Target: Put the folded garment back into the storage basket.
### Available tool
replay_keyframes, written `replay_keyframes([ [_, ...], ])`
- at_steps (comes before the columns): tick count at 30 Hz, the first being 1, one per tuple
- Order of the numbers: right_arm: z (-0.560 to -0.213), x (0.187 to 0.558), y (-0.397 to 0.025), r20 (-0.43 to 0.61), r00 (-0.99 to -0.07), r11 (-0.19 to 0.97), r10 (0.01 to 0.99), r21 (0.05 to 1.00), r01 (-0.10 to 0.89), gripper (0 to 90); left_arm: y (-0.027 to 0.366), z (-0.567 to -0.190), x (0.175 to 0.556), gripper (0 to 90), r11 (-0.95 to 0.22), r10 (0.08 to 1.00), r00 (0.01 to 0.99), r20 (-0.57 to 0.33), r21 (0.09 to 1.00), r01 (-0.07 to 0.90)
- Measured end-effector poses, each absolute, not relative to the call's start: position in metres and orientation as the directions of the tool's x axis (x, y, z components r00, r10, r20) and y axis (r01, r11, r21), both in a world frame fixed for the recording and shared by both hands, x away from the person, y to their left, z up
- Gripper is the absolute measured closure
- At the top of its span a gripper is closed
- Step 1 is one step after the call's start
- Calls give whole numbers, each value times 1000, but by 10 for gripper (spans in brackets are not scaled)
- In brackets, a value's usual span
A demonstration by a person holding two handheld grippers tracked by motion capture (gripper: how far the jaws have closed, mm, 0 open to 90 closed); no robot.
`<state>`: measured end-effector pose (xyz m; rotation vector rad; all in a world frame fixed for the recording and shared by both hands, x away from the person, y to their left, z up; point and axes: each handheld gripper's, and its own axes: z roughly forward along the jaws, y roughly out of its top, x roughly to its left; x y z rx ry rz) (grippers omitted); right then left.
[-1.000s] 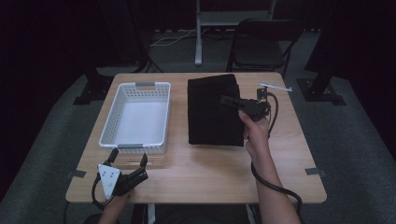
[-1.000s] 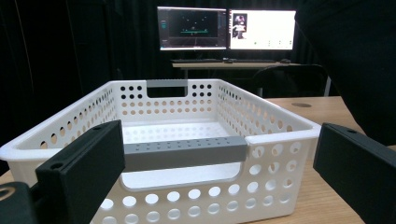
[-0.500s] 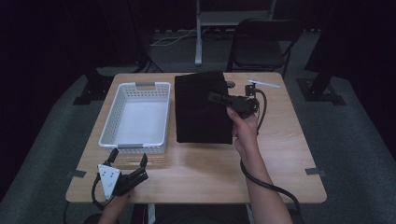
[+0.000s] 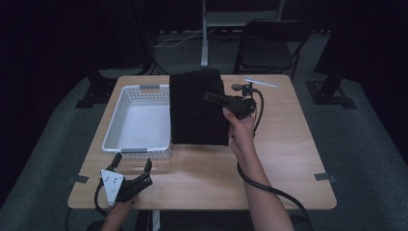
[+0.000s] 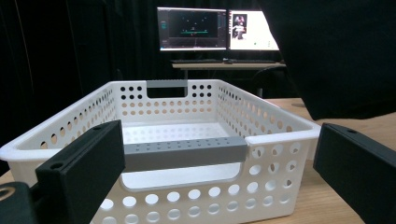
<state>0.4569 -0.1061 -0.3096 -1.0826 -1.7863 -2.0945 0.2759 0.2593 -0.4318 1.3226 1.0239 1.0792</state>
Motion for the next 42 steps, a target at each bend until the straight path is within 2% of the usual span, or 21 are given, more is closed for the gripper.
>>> replay_keyframes([
  [42, -308, 473, -11, 636, -735, -236, 234, 771, 592, 599, 259, -432, 276, 34, -35, 976, 214, 37, 999, -12],
])
